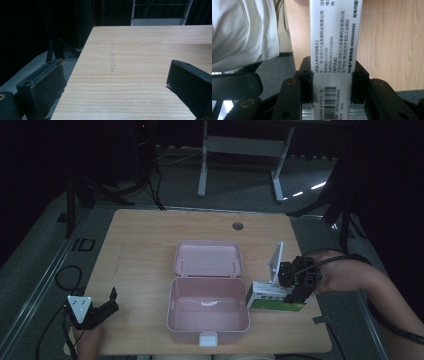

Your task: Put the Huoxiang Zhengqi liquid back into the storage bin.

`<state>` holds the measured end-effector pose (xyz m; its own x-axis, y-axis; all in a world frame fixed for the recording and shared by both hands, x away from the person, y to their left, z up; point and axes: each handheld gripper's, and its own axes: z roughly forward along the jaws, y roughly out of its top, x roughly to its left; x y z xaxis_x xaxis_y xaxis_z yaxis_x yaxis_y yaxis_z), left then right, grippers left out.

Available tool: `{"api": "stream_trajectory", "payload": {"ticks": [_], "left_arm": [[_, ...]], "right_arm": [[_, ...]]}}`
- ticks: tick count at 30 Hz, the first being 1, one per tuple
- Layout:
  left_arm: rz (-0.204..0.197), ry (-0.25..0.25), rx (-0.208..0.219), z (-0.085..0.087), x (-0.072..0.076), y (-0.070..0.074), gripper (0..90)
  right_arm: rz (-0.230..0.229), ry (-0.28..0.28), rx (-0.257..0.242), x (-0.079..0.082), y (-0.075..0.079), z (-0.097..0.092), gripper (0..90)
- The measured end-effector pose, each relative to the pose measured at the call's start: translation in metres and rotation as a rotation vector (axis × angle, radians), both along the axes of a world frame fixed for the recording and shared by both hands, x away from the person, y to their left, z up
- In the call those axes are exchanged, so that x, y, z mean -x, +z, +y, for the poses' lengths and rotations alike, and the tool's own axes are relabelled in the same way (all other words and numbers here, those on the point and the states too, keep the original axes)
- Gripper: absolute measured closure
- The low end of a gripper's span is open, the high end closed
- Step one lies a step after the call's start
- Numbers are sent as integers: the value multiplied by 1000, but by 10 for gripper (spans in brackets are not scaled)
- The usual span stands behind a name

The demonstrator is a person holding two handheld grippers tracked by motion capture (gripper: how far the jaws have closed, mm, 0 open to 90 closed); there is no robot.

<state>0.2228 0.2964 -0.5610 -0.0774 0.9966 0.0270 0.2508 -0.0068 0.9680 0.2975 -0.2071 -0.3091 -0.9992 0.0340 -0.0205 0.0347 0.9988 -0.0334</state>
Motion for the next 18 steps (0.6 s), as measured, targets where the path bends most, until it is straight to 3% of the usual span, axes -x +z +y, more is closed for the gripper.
{"api": "stream_trajectory", "payload": {"ticks": [18], "left_arm": [[-4,0,5,0,0,0,23]], "right_arm": [[14,87,-7,1,-11,58,619]]}}
